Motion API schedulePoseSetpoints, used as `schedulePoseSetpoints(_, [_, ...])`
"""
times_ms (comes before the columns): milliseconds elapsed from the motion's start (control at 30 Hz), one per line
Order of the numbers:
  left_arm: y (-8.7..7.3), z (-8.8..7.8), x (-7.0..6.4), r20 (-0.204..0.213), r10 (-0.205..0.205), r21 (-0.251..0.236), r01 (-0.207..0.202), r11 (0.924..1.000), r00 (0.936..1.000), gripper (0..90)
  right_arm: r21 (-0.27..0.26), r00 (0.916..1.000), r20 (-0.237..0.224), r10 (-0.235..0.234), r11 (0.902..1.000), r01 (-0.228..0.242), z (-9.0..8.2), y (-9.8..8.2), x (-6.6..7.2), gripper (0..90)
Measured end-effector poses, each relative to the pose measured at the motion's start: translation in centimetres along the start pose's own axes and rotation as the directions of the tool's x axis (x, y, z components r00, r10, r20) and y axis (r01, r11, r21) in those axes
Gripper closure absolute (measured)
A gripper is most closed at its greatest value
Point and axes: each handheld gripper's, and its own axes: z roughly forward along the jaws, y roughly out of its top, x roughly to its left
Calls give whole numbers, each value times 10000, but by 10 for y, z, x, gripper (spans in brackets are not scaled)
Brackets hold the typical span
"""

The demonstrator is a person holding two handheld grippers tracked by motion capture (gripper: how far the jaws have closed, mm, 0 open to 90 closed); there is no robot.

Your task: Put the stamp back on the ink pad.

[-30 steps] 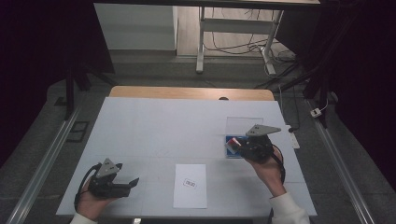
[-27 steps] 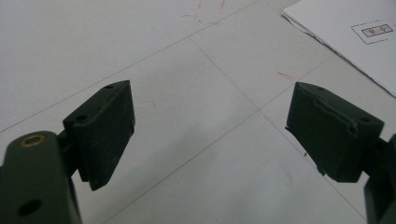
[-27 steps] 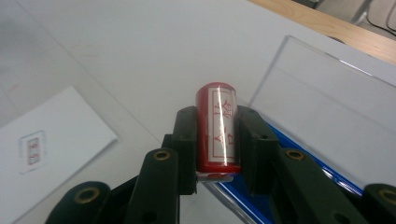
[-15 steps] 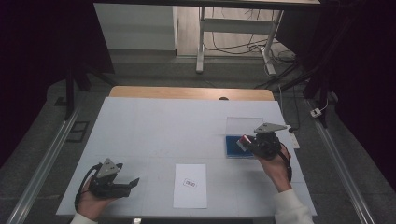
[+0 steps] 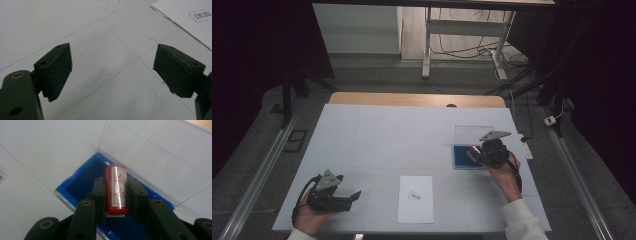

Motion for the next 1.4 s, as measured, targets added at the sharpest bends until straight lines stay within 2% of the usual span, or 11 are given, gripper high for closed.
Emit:
schedulePoseSetpoints(167, [-1, 0, 1, -4, -21, -3, 21, 10000, 10000, 156, 80, 9999, 3, -102, 9999, 101, 3, 1, 0, 696])
schedulePoseSetpoints(300, [-1, 0, 0, -24, 19, 23, -19, 10000, 10000, 156, 30, 10000, -36, 84, 10000, -84, 4, 0, 0, 694])
schedulePoseSetpoints(533, [-1, 0, 1, -37, 25, 34, -25, 10000, 10000, 156, -39, 9999, -54, 88, 10000, -89, 5, 0, -1, 694])
schedulePoseSetpoints(667, [-1, 0, 1, -23, 5, 33, -5, 10000, 10000, 156, -79, 10000, -40, 65, 9999, -66, 5, -1, 0, 661])
schedulePoseSetpoints(800, [-1, -1, 1, -28, -6, 4, 6, 10000, 10000, 156, -524, 9996, 129, 236, 9984, -229, 1, 0, 1, 503])
schedulePoseSetpoints(900, [-1, 0, 1, -54, -8, -15, 8, 10000, 10000, 155, -1133, 9987, 154, 483, 9925, -462, -8, 0, 1, 441])
schedulePoseSetpoints(1033, [-1, -1, 0, -32, 1, -112, -1, 9999, 10000, 156, -1793, 9973, -68, 729, 9811, -729, -22, -4, 2, 413])
schedulePoseSetpoints(1167, [-1, 0, 0, -43, -12, -150, 11, 9999, 10000, 156, -2037, 9980, 38, 626, 9772, -605, -33, -10, 10, 399])
schedulePoseSetpoints(1267, [0, 0, 0, -7, 3, -172, -4, 9999, 10000, 157, -2242, 9980, -71, 632, 9725, -632, -41, -14, 16, 395])
schedulePoseSetpoints(1400, [0, 0, -2, 19, 46, -191, -46, 9998, 10000, 157, -2312, 9988, -42, 493, 9717, -490, -47, -25, 24, 393])
